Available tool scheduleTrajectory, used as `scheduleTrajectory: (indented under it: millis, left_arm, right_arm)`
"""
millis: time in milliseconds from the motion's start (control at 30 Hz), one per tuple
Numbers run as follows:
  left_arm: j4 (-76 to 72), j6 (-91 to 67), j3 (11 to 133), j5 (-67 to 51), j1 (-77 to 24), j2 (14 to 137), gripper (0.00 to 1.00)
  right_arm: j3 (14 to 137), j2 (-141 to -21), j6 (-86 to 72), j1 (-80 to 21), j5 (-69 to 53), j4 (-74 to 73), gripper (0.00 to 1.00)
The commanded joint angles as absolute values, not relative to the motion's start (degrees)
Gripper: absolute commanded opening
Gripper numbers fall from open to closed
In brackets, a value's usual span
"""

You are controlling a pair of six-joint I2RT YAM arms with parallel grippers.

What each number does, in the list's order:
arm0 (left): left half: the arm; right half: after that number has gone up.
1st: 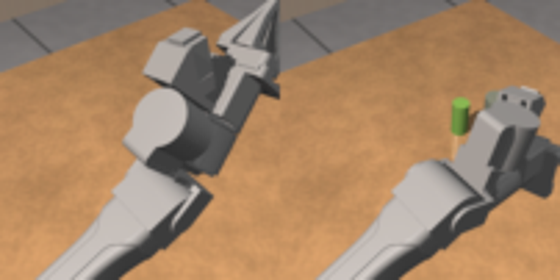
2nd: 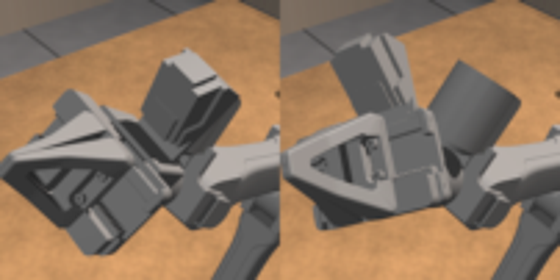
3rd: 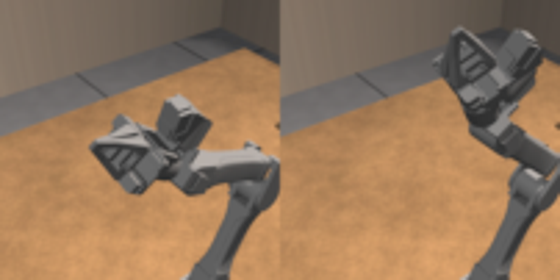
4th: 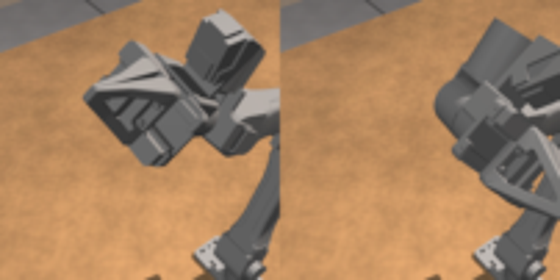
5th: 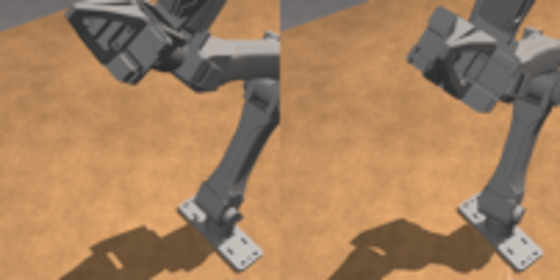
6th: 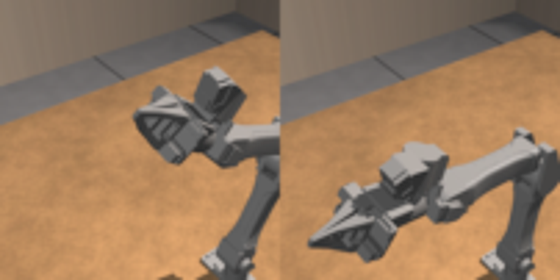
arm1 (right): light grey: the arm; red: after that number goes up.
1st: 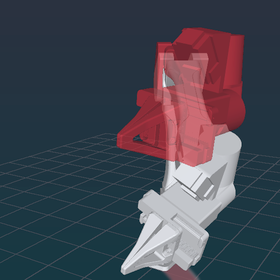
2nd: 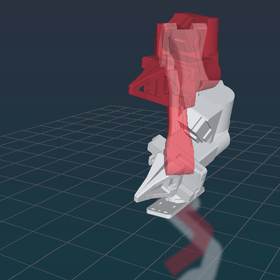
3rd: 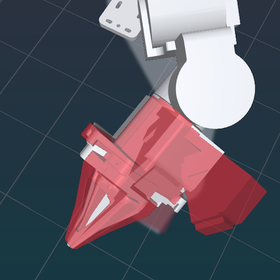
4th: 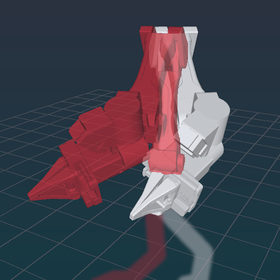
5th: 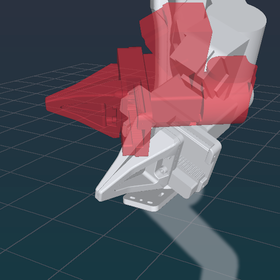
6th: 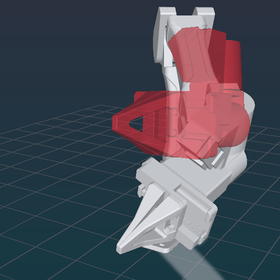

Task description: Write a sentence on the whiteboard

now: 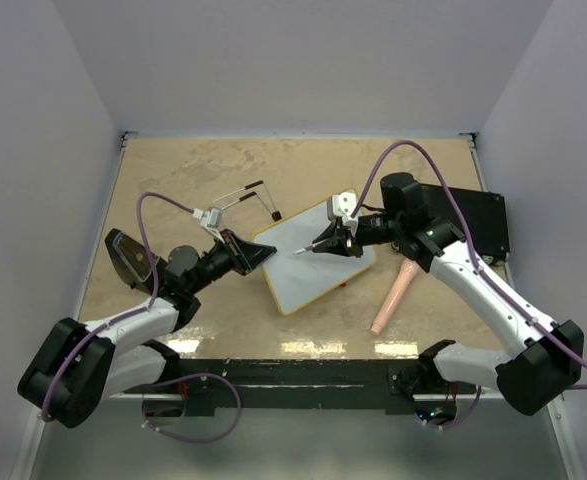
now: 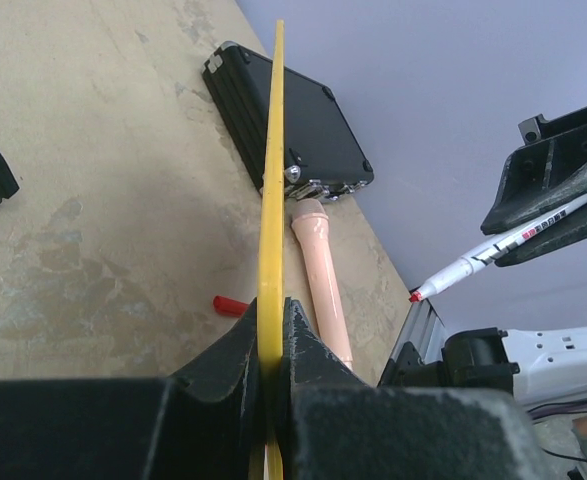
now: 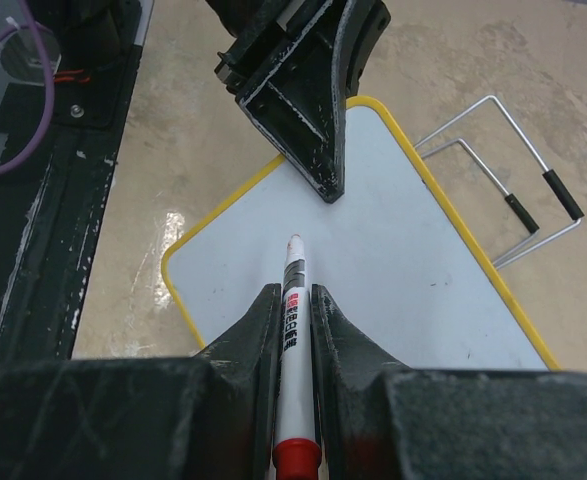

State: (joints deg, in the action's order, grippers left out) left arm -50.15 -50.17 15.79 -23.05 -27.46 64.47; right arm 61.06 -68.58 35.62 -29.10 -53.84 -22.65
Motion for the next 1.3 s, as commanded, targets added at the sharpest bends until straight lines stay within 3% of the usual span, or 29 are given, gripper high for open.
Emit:
scheduleTrajectory:
  millis: [0, 367, 633, 800, 1267]
  left_arm:
    - [-61.4, -51.5, 15.6, -24.3, -27.7, 63.1, 0.00]
    - [-60.9, -49.7, 15.6, -23.5, -27.6, 62.4, 0.00]
    - [-57.1, -47.8, 16.8, -24.5, -26.3, 60.6, 0.00]
    - [-55.7, -48.1, 17.0, -24.5, -25.8, 59.0, 0.00]
    - [-57.9, -50.0, 17.3, -27.4, -23.8, 58.4, 0.00]
  right_arm:
    - [60.5, -68.3, 32.6, -28.8, -55.1, -18.3, 0.00]
    - [61.2, -68.9, 32.4, -28.8, -54.0, -17.4, 0.00]
    - [72.9, -72.2, 38.9, -28.9, -50.8, -26.9, 0.00]
    - [67.1, -70.8, 30.9, -29.1, -52.9, -16.2, 0.00]
    - [61.7, -68.9, 26.5, -29.1, -53.9, -10.1, 0.00]
